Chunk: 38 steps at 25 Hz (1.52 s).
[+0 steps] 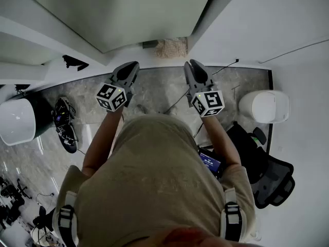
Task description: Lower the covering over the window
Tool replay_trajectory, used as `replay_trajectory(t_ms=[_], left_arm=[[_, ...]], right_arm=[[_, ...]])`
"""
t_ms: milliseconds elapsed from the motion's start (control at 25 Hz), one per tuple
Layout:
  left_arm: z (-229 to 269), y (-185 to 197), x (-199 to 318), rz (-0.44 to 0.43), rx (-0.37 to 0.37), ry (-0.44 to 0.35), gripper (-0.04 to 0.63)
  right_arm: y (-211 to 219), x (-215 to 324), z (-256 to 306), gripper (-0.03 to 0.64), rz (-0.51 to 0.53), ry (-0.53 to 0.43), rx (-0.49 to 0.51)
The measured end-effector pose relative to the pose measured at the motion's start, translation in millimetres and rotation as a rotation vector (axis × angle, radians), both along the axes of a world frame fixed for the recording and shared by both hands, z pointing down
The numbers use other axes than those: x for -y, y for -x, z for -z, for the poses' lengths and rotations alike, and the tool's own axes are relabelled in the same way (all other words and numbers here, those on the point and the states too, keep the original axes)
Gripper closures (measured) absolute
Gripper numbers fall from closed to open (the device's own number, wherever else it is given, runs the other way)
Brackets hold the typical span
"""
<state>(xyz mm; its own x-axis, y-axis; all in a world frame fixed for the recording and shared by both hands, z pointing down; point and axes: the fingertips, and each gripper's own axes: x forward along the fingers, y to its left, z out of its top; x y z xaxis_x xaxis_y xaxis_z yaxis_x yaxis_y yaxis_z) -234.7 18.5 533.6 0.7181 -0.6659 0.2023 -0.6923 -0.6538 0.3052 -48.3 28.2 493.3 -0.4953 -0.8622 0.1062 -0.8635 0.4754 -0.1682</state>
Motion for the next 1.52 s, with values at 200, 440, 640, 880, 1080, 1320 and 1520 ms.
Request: replay_trajectory(t_ms=[200, 440, 640, 880, 1080, 1320, 1520], left_arm=[[-5.2, 0.6, -1.3, 0.026, -0.002, 0.015, 0.569], [-10.0, -12.1, -5.5, 0.045, 0.006, 0.023, 0.569], [-9.8, -35.5, -6.6, 0.043, 0.011, 0.024, 0.569], [-11.1, -73.1, -9.6, 0.045, 0.020, 0.016, 0.569], [-14.6, -101.4, -11.3, 0.055, 0.024, 0.016, 0.569], [-22.8, -140.6, -26.1, 0.044, 0.041, 0.016, 0.569], [-19.7, -150.2, -25.3, 0.027, 0.032, 0.014, 0.569]], right_arm=[[-6.2, 0.1, -0.7, 0.552, 0.007, 0.002, 0.010], [-21.8, -6.4, 0.3, 0.552, 0.028, -0.004, 0.039], [-37.1, -10.2, 2.7, 0.551, 0.052, -0.010, 0.045], [-69.7, -14.8, -1.9, 0.551, 0.052, -0.009, 0.035], [-100.3, -15.5, -2.5, 0.551, 0.048, -0.005, 0.069], [-136.0, -20.4, -4.6, 0.551, 0.038, -0.010, 0.075], [-142.9, -13.6, -2.1, 0.551, 0.018, -0.010, 0.086]])
